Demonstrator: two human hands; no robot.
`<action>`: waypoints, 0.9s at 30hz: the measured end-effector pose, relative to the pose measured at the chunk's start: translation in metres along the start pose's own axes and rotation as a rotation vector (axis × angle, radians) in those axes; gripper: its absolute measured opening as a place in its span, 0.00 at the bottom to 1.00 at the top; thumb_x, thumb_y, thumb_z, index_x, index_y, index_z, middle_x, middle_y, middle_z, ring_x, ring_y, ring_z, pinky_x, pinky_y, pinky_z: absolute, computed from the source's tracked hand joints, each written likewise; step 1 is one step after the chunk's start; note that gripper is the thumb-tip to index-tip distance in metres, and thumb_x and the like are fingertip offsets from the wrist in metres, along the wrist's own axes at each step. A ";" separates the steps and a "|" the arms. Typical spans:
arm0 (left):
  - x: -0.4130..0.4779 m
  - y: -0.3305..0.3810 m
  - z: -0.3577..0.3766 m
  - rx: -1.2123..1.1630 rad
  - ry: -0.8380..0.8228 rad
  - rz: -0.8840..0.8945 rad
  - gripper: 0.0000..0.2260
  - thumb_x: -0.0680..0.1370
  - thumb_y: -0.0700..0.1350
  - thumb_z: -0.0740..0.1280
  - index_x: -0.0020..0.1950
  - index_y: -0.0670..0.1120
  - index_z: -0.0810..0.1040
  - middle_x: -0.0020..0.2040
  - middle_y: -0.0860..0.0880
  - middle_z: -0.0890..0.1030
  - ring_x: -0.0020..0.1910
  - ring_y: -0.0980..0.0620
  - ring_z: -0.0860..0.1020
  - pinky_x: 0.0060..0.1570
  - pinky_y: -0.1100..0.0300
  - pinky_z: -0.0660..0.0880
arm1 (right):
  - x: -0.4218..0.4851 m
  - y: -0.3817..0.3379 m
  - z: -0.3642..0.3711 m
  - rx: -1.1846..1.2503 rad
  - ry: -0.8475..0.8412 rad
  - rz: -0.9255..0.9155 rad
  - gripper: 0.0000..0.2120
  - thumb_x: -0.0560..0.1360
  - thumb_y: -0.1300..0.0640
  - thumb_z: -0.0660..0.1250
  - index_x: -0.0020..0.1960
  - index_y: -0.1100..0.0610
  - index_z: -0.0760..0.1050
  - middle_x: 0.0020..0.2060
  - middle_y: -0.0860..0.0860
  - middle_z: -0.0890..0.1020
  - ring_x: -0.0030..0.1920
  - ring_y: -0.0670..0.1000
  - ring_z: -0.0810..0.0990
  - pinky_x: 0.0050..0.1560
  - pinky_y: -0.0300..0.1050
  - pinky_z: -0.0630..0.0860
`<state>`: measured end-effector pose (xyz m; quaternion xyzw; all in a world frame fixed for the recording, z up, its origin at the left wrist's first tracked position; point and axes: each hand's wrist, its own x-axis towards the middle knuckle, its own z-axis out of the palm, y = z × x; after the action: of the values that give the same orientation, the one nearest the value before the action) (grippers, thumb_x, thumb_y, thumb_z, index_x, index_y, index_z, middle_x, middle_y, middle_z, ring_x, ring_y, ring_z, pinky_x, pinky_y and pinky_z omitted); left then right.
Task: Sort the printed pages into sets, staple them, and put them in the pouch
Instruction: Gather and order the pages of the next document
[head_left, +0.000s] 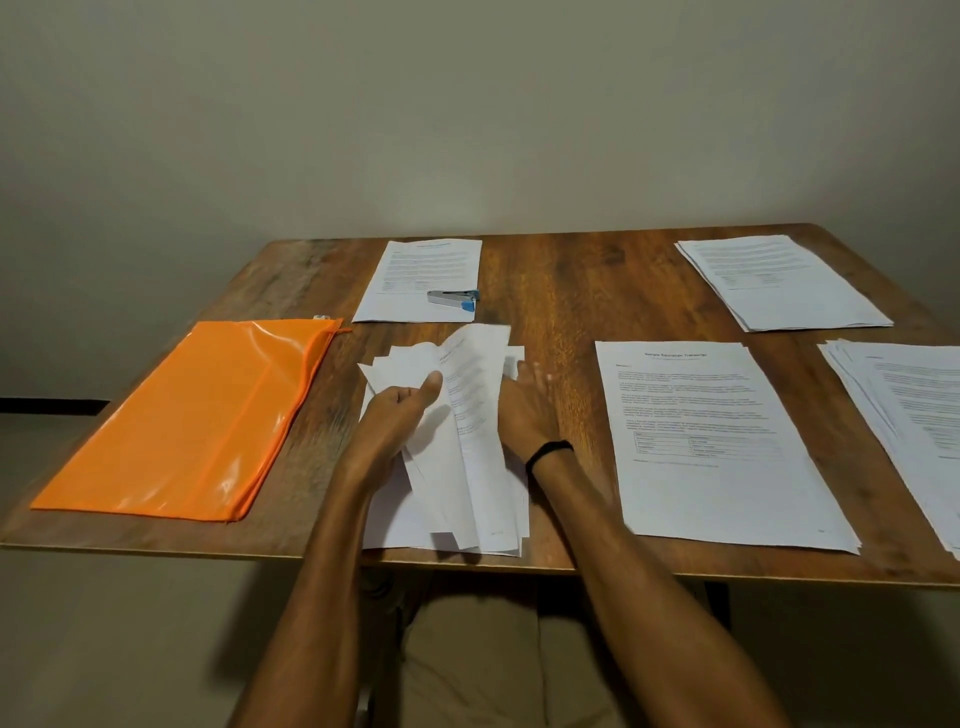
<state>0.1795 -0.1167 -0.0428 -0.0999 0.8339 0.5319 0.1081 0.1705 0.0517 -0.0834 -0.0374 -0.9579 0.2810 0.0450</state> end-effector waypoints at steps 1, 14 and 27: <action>-0.001 0.003 0.000 0.021 -0.004 0.001 0.28 0.77 0.69 0.59 0.64 0.49 0.75 0.57 0.53 0.70 0.56 0.49 0.70 0.53 0.53 0.69 | -0.004 -0.006 0.001 0.058 0.024 -0.047 0.22 0.82 0.48 0.61 0.75 0.52 0.66 0.74 0.59 0.67 0.75 0.62 0.63 0.76 0.56 0.59; 0.007 -0.017 -0.004 -0.143 0.020 0.071 0.25 0.77 0.58 0.70 0.59 0.36 0.76 0.46 0.37 0.81 0.39 0.41 0.79 0.35 0.58 0.78 | -0.017 -0.028 -0.008 0.487 0.018 0.043 0.16 0.82 0.53 0.63 0.67 0.57 0.74 0.63 0.55 0.80 0.63 0.56 0.78 0.63 0.50 0.77; 0.007 -0.012 0.003 -0.179 0.110 -0.101 0.22 0.73 0.63 0.72 0.41 0.43 0.76 0.35 0.47 0.77 0.28 0.56 0.77 0.25 0.66 0.70 | -0.017 -0.021 -0.006 0.437 0.084 0.102 0.23 0.78 0.56 0.70 0.69 0.54 0.66 0.66 0.55 0.74 0.67 0.57 0.73 0.65 0.51 0.75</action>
<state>0.1767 -0.1192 -0.0563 -0.1799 0.7816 0.5920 0.0795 0.1874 0.0359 -0.0681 -0.0870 -0.8683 0.4821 0.0778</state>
